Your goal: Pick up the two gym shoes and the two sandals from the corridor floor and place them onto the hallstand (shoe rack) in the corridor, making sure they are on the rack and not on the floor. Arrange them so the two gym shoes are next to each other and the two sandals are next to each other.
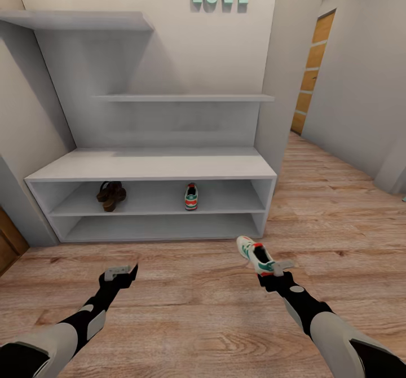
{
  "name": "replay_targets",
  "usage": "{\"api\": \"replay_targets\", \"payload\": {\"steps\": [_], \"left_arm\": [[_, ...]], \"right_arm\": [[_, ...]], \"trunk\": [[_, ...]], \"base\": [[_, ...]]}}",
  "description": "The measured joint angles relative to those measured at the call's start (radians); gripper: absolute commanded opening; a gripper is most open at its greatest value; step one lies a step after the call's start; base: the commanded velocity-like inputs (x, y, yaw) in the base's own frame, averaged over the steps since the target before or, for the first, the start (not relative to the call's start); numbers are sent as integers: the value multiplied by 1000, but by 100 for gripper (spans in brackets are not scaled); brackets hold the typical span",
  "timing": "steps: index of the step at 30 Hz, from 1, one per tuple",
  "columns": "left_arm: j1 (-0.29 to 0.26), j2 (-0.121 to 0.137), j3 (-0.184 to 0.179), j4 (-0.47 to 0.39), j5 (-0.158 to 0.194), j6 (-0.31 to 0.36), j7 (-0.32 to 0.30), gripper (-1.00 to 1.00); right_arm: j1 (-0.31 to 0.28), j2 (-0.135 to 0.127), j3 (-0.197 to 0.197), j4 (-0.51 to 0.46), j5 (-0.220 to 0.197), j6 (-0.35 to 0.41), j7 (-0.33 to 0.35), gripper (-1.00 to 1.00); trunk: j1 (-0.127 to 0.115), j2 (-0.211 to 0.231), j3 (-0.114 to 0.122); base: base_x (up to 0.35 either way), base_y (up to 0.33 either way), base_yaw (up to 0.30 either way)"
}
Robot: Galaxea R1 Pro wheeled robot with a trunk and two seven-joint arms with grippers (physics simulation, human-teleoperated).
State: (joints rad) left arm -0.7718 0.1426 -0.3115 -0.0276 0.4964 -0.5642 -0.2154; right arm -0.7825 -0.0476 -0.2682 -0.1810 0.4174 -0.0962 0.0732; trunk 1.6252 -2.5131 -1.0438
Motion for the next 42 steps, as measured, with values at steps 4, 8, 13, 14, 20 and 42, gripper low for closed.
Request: {"api": "replay_targets", "payload": {"steps": [4, 8, 13, 14, 20, 42], "left_arm": [[12, -1, 2, 0, 8, -8, 0, 100], [17, -1, 2, 0, 11, -11, 1, 100], [19, -1, 2, 0, 12, -12, 1, 100], [19, -1, 2, 0, 13, -12, 1, 100], [20, -1, 2, 0, 13, -12, 1, 100], [21, -5, 0, 0, 14, -13, 1, 100]], "right_arm": [[0, 0, 1, -2, -33, -2, 0, -100], [0, 0, 1, -3, -43, -3, 0, -100], [0, -1, 1, -3, -47, -4, 0, -100], [0, -1, 1, -3, -48, -4, 0, -100], [0, -1, 1, -3, -49, -25, 0, -100], [0, 8, 1, 0, -67, -145, -196, -100]], "trunk": [[0, 0, 0], [0, 0, 0], [0, 0, 0], [0, 0, 0], [0, 0, 0], [0, 0, 0]], "base": [[0, 0, 0], [0, 0, 0], [0, 0, 0], [0, 0, 0], [0, 0, 0], [0, 0, 0]]}}
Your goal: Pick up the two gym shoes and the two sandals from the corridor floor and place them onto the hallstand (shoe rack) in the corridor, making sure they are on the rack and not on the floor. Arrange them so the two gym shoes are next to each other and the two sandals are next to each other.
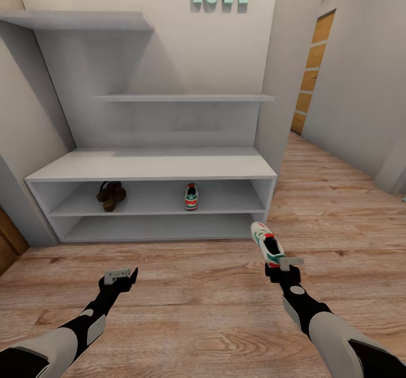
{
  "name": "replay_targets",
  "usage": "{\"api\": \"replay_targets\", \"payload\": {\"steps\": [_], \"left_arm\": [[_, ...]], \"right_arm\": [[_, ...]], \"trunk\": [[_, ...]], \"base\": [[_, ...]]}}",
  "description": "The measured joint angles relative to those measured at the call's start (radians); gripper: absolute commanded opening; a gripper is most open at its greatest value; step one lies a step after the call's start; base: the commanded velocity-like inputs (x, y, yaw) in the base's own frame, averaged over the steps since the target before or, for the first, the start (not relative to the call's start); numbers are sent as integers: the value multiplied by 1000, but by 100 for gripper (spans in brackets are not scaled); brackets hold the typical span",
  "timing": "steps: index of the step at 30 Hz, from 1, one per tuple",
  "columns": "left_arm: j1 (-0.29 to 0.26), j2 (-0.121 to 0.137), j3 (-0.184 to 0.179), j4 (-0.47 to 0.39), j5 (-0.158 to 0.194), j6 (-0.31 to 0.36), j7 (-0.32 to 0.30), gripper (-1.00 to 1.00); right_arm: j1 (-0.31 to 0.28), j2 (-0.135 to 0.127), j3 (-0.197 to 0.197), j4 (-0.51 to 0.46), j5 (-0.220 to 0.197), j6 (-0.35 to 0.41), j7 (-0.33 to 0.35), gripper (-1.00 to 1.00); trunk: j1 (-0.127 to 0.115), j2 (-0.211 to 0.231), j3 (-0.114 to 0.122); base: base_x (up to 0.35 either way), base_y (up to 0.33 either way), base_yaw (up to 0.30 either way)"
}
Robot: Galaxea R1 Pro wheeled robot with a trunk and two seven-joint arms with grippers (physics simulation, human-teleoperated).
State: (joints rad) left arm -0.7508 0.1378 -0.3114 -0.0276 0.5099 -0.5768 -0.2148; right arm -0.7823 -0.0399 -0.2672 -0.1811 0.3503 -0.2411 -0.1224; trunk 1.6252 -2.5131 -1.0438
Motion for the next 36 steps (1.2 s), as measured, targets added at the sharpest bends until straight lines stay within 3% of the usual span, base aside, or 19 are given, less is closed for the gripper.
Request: {"api": "replay_targets", "payload": {"steps": [8, 15, 18, 23, 25, 29, 33, 36], "left_arm": [[8, 0, 1, 1, -1, 4, -2, 100], [124, 13, 6, 3, 15, 23, 17, 100], [177, 17, 11, 2, 79, 24, 52, 100], [222, 19, 14, 2, 260, 14, 78, 100], [231, 19, 13, 1, 307, 9, 81, 100], [240, 19, 12, -1, 355, 4, 80, 100], [243, 19, 9, -9, 374, 1, 69, 100], [245, 19, 8, -19, 381, 1, 63, 100]], "right_arm": [[0, 1, 0, 0, -2, -1, -11, -100], [0, 1, 0, 0, -2, -1, -13, -100], [0, 1, 1, 0, -2, -1, -13, -100], [0, 0, 0, 0, -2, 0, -13, -100], [0, 1, 0, 0, -2, 0, -13, -100], [0, 1, 1, 0, -2, 0, -13, -100], [0, 6, 3, 0, -1, 1, -12, -100], [0, 25, 6, 0, -1, 1, -11, -100]], "trunk": [[0, 0, 0], [0, 0, 0], [0, 0, 0], [0, 0, 0], [0, 0, 0], [0, 0, 0], [0, 0, 0], [0, 0, 0]], "base": [[0, 0, 0], [0, 0, 0], [0, 0, 0], [0, 0, 0], [0, 0, 0], [0, 0, 0], [0, 0, 0], [0, 0, 0]]}}
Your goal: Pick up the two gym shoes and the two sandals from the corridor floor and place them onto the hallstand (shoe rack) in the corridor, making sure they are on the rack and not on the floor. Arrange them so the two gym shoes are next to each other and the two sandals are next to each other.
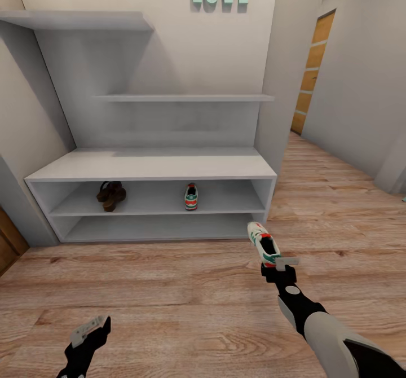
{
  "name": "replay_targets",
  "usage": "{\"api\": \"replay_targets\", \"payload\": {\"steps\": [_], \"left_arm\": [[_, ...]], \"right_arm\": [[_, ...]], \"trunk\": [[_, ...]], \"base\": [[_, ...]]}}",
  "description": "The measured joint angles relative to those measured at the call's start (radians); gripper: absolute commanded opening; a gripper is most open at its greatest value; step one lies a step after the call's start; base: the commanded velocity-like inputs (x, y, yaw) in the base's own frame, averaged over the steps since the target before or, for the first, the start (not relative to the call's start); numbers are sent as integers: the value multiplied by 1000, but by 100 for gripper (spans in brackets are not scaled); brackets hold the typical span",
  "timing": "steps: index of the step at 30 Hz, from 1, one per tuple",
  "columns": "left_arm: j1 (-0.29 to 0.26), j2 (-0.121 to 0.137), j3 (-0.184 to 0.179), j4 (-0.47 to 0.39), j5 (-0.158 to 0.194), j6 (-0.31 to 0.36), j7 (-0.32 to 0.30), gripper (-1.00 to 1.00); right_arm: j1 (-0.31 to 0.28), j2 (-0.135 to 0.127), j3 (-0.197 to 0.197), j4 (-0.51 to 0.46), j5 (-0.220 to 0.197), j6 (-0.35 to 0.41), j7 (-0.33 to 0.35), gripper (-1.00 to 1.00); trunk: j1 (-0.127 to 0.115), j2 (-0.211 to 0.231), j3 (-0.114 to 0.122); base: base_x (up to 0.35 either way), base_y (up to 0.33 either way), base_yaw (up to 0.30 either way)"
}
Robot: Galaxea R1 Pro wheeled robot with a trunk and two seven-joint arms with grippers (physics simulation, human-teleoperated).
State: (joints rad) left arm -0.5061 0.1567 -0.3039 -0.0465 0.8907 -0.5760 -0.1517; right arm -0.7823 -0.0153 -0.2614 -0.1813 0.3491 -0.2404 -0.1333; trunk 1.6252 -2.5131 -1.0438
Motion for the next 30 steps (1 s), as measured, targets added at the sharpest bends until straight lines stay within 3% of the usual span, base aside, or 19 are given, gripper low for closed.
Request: {"api": "replay_targets", "payload": {"steps": [4, 15, 30], "left_arm": [[1, 1, 1, -6, 5, -1, -4, 100], [1, 5, 2, -9, 7, -2, -6, 100], [1, 6, 0, -10, 7, -3, -7, 100]], "right_arm": [[0, 26, 4, -1, 0, 0, 1, -100], [0, 65, 2, -3, 0, 1, 5, -100], [0, 73, -2, -7, 0, 0, 4, -100]], "trunk": [[0, 0, 0], [0, 0, 0], [0, 0, 0]], "base": [[0, 0, 0], [0, 67, 0], [28, 178, 0]]}}
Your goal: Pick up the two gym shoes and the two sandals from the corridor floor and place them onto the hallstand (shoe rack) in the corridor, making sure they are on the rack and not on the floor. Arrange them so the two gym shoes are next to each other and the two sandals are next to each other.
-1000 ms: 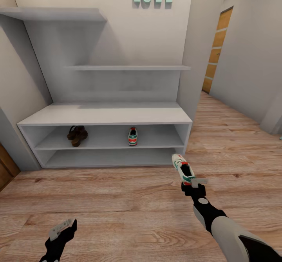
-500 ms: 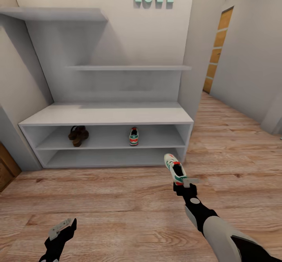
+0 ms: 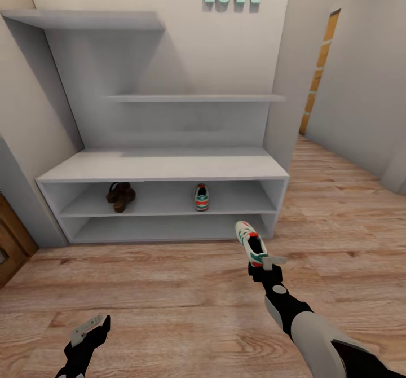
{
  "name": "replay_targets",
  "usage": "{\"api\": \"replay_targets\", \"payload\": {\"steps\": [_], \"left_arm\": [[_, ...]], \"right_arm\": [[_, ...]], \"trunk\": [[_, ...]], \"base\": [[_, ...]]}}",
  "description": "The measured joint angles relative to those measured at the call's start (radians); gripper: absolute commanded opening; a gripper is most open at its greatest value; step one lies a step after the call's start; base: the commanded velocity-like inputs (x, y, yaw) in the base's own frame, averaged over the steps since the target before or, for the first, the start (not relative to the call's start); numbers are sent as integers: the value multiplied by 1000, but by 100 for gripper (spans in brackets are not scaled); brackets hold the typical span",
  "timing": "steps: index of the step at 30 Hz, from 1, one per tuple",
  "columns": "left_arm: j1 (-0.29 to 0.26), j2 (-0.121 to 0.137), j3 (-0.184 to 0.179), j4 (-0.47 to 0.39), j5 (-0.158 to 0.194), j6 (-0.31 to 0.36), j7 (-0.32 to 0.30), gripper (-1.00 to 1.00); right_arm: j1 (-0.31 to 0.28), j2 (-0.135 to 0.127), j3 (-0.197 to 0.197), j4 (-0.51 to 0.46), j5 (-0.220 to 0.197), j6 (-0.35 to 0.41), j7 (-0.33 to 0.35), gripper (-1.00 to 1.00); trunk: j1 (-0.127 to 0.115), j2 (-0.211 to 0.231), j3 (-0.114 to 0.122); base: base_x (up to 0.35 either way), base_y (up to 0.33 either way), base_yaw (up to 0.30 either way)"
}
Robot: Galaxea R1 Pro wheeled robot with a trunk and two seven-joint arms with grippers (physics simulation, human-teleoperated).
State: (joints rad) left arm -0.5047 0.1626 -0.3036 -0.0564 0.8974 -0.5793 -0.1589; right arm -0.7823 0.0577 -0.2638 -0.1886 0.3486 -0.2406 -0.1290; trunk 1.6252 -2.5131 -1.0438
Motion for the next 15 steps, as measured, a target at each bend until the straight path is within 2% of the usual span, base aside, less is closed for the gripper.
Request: {"api": "replay_targets", "payload": {"steps": [6, 15], "left_arm": [[0, 0, 0, 0, 0, 0, 0, 100], [0, 0, 0, 0, 0, 0, 0, 100]], "right_arm": [[0, -2, -1, -4, 0, -1, -2, -100], [0, -6, -2, -9, 0, -2, -4, -100]], "trunk": [[0, 0, 0], [0, 0, 0]], "base": [[100, 173, 0], [22, 38, 0]]}}
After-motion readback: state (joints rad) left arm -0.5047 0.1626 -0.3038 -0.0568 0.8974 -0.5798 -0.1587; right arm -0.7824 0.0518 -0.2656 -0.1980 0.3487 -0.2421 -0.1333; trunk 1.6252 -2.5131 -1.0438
